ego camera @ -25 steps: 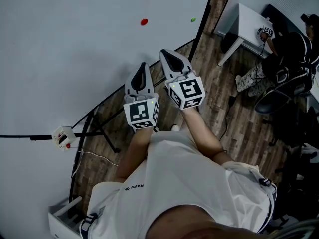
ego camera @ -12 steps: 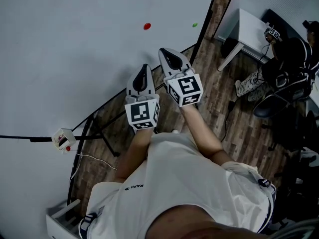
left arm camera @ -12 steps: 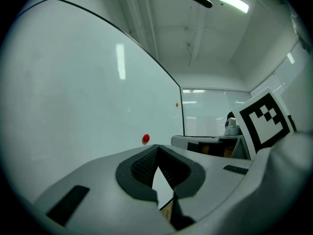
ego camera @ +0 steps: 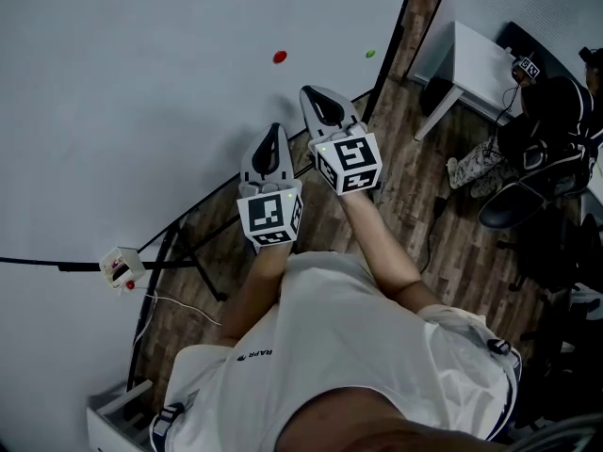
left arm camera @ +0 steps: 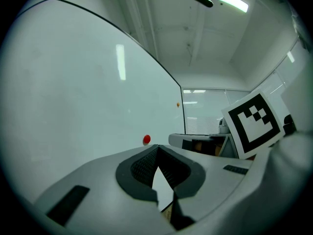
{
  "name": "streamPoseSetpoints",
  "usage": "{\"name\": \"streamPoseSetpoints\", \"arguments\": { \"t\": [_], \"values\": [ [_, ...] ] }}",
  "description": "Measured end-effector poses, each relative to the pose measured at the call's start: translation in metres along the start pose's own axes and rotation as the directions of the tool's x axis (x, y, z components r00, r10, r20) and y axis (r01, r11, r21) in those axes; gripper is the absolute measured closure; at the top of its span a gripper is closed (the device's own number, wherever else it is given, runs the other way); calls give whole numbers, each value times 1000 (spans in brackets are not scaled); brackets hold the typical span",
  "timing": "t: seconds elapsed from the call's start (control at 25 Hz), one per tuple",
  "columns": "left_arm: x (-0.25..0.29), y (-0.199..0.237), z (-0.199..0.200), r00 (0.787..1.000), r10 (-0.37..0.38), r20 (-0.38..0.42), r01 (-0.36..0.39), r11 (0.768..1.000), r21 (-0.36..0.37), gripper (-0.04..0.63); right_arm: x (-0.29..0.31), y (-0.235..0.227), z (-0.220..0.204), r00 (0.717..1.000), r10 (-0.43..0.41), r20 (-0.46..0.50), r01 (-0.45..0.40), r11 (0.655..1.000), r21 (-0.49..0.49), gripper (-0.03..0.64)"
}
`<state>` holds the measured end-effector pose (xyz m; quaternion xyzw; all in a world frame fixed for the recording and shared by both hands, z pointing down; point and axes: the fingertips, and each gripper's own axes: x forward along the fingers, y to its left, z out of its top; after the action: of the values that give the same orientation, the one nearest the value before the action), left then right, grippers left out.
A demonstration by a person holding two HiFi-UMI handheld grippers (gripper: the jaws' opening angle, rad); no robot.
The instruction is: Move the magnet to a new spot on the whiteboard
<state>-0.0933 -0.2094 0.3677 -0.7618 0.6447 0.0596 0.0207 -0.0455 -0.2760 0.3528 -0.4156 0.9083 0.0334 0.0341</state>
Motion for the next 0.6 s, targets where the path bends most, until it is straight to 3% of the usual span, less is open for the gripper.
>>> {"name": "streamPoseSetpoints", "arguments": {
  "t": [0.6],
  "values": [
    [-5, 7, -6, 1000, 20, -11, -20, 1000, 6, 594, 16, 3, -7, 1000, 23, -13, -23, 1000, 4, 601]
  ]
}}
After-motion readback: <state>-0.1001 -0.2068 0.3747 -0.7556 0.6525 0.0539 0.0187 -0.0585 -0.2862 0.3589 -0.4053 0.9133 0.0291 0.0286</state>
